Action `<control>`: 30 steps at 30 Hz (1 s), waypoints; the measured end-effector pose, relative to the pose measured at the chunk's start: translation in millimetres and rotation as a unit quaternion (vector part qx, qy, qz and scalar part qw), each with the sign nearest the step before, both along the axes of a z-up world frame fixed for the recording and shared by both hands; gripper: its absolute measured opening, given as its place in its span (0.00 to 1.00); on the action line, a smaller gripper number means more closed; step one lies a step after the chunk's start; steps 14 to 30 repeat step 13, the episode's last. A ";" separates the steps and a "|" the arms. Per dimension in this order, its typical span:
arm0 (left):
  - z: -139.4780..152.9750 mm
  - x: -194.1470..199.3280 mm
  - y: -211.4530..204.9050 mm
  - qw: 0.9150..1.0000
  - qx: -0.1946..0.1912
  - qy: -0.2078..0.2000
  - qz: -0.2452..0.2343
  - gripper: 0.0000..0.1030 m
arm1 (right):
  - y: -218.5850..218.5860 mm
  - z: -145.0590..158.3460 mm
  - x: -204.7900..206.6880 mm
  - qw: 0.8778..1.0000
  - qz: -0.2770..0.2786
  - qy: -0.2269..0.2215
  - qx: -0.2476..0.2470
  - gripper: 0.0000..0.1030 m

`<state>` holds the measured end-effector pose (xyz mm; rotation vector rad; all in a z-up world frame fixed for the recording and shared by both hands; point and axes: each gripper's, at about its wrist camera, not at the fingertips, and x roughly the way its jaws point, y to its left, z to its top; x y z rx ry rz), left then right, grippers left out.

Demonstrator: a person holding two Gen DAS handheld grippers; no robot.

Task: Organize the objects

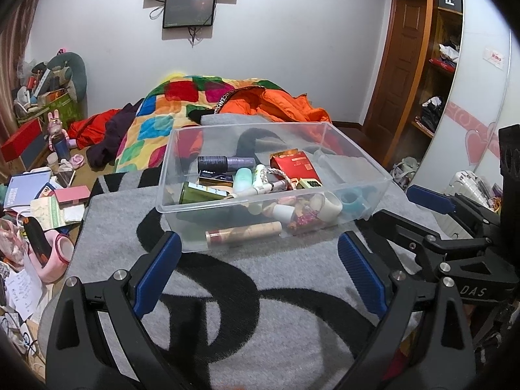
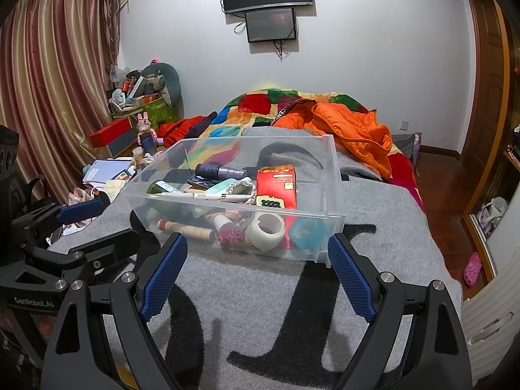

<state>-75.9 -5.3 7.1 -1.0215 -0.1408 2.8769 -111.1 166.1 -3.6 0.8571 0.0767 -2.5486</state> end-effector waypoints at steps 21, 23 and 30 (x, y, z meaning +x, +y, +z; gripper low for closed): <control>2.7 1.7 -3.5 1.000 0.003 0.007 0.005 0.95 | -4.7 -1.0 -1.1 1.000 0.006 -0.005 0.001 0.84; 2.7 1.7 -3.5 1.000 0.003 0.007 0.005 0.95 | -4.7 -1.0 -1.1 1.000 0.006 -0.005 0.001 0.84; 2.7 1.7 -3.5 1.000 0.003 0.007 0.005 0.95 | -4.7 -1.0 -1.1 1.000 0.006 -0.005 0.001 0.84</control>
